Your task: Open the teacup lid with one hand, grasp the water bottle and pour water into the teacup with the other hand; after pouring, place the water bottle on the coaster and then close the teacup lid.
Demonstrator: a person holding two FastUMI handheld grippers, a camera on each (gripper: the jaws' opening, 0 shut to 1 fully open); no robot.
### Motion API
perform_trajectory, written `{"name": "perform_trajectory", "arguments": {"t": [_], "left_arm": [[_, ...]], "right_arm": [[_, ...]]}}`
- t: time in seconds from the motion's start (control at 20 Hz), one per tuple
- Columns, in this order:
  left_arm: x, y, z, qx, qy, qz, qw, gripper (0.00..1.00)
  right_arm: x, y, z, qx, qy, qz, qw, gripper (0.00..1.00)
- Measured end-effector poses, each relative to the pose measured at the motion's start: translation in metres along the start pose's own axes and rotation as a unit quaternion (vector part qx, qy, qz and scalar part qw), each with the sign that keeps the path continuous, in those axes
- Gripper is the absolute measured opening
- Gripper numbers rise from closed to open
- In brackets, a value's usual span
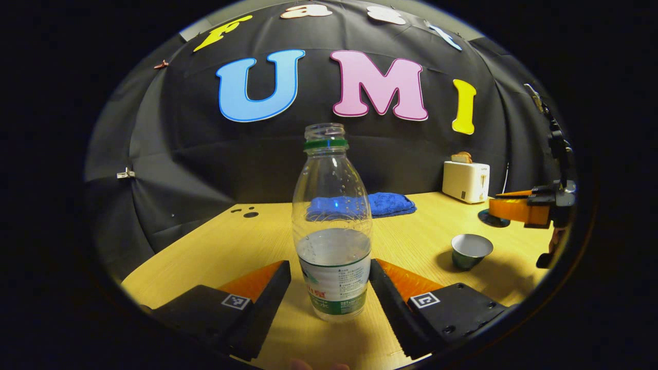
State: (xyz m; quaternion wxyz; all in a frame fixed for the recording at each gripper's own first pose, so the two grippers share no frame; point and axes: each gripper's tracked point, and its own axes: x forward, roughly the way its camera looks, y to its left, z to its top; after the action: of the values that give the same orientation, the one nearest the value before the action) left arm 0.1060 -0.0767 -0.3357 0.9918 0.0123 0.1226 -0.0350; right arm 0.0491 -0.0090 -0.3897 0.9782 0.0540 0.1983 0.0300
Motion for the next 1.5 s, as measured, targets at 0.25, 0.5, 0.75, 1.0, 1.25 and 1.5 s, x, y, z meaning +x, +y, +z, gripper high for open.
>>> {"name": "perform_trajectory", "arguments": {"t": [0.25, 0.5, 0.75, 1.0, 1.25, 1.5], "left_arm": [[0.004, -0.006, -0.008, -0.002, 0.008, 0.017, 1.0, 0.82], [0.005, 0.0, -0.006, 0.1, 0.044, 0.048, 0.993, 0.77], [0.008, 0.005, 0.006, 0.245, 0.074, 0.08, 0.963, 0.76], [0.019, -0.015, 0.026, 0.422, 0.052, 0.082, 0.901, 0.76], [0.027, -0.039, 0.022, 0.519, 0.058, 0.063, 0.85, 0.75], [0.032, -0.052, 0.013, 0.582, 0.072, 0.05, 0.808, 0.75]], "right_arm": [[-0.013, -0.049, -0.009, 0.004, 0.011, -0.029, 1.0, 0.36], [-0.019, -0.071, -0.013, 0.005, 0.01, -0.039, 0.999, 0.36], [-0.023, -0.085, -0.014, 0.006, 0.007, -0.042, 0.999, 0.31], [-0.028, -0.099, -0.015, -0.015, 0.006, -0.044, 0.999, 0.31], [-0.031, -0.115, -0.016, -0.017, 0.003, -0.052, 0.998, 0.36], [-0.036, -0.125, -0.019, -0.013, 0.005, -0.056, 0.998, 0.31]]}}
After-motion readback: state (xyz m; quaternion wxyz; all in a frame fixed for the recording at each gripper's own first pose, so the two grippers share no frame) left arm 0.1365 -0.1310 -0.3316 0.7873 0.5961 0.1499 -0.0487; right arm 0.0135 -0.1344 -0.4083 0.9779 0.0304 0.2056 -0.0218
